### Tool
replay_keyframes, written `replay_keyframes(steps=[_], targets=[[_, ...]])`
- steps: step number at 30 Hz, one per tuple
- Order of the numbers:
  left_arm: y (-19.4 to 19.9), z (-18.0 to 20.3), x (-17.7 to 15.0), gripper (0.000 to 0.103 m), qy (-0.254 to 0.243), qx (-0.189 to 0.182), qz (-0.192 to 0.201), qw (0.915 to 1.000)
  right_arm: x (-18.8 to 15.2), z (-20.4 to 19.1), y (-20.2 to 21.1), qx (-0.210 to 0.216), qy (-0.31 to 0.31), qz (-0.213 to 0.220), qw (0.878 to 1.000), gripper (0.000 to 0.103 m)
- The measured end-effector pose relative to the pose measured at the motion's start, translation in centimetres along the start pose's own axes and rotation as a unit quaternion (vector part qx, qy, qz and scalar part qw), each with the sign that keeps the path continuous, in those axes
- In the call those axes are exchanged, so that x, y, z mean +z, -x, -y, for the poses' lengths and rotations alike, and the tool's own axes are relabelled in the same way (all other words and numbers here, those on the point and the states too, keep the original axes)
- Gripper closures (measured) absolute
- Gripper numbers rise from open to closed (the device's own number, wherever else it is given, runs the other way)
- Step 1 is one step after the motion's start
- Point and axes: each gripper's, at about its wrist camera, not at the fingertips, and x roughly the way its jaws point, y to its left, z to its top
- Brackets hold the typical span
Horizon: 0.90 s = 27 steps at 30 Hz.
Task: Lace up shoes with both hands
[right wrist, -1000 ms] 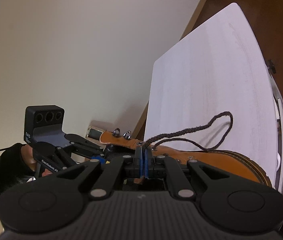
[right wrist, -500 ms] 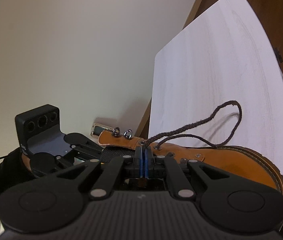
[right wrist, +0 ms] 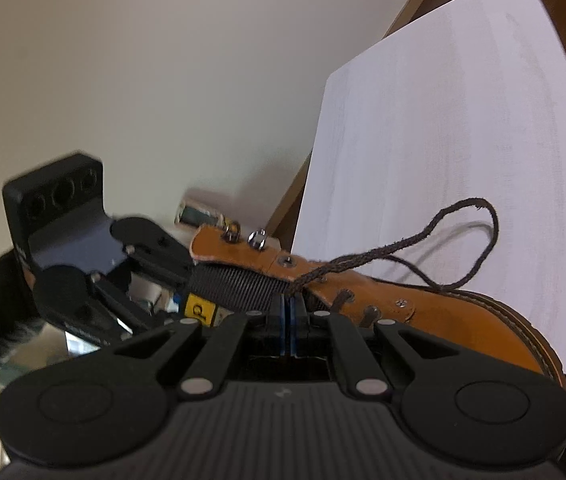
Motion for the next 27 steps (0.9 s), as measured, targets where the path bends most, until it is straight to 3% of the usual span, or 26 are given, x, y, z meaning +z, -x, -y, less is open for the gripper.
replay_keyframes(steps=[6,8,12,19,27], targets=[[0.2,-0.3,-0.1,0.090,0.018,-0.002,0.001,0.9998,-0.5,-0.2,-1.0,0.002,0.000,-0.012,1.000,0.096],[0.1,-0.4,0.0,0.090,0.028,-0.006,0.002,0.9996,-0.7,-0.3,-0.4,-0.003,-0.004,0.008,1.000,0.088],[-0.1,-0.7,0.0,0.090,0.038,-0.011,0.003,0.9992,-1.8,-0.2,1.7,-0.006,-0.034,0.050,0.998,0.088],[-0.5,-0.7,0.3,0.090,0.036,-0.014,0.002,0.9992,-4.8,-0.6,0.7,0.008,-0.077,0.027,0.997,0.088],[-0.7,-0.6,0.5,0.090,0.029,-0.015,-0.002,0.9995,-5.1,-0.7,-0.3,-0.004,-0.072,0.028,0.997,0.088]])
